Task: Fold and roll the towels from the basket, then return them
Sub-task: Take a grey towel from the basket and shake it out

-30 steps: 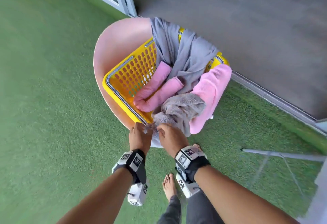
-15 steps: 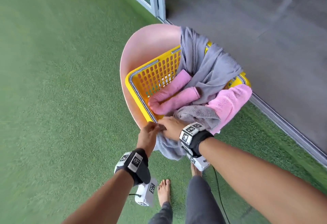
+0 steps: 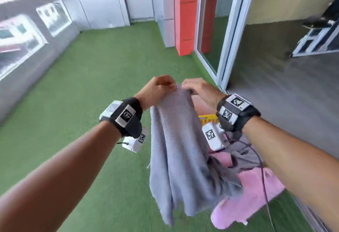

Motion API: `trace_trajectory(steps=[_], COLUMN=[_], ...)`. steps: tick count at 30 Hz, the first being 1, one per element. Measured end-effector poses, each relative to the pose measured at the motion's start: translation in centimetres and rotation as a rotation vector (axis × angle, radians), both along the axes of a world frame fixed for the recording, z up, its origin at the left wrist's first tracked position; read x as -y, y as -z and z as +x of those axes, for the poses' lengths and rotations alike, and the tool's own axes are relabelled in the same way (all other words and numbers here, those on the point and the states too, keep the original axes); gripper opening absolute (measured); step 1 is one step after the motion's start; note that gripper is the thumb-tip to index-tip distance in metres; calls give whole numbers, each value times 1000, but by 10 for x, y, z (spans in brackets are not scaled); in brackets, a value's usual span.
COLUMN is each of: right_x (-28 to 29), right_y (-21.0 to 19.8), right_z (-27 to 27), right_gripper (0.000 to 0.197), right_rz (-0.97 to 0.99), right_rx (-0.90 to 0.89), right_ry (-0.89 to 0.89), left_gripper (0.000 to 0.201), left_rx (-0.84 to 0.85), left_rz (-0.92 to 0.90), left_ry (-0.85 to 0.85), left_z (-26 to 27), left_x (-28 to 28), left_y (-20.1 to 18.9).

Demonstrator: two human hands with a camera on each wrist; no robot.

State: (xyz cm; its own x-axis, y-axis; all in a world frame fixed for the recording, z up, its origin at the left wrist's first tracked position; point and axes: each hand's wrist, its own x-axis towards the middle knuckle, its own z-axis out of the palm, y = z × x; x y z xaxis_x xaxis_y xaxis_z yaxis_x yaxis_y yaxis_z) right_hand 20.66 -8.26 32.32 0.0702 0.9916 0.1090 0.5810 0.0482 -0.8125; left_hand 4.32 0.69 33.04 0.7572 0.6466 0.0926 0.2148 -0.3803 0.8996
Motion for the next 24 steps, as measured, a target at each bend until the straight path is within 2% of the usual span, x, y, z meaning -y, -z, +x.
trace_trajectory(steps=[2,6,10,13,15,17,19,21,22,24], right_x=[-7,-26,-46,-53,-57,-58,-60,-59,-59,-61], right_y=[-40,-110,-160,-180,-180,-167,-148,-129,-122,-111], right_z=[-19,-78,-156,-210,-239,-260,-268,-273,-277,-291], right_gripper=[16,3,28,34,29,18,10,8,6,6], right_rz=[95,259,323,288,203,132,96,88,112,195], right_rx=[-97,-53,-33,-79,-254,-386,-408,-407,-381,-302], right_ry=[30,-39,-101,-164,-218,-280,-326,-355,-358,-331], left_gripper=[7,16,17,14,7,24,30,26,22,13], left_rx=[4,12,77,138,192,273,335,307,261,108], left_rz=[88,208,330,406,435,435,421,393,356,273], left_ry=[-26,-66,-154,-229,-313,-423,-541,-616,-597,-454], left_z=[-25,-94,-173,-230,-268,-310,-350,-375,-381,-380], left_x=[-2,-4,-8,-11,-15,-22,-31,-34,-34,-26], left_y=[-45,-119,-170,-192,-200,-198,-186,-165,-152,-123])
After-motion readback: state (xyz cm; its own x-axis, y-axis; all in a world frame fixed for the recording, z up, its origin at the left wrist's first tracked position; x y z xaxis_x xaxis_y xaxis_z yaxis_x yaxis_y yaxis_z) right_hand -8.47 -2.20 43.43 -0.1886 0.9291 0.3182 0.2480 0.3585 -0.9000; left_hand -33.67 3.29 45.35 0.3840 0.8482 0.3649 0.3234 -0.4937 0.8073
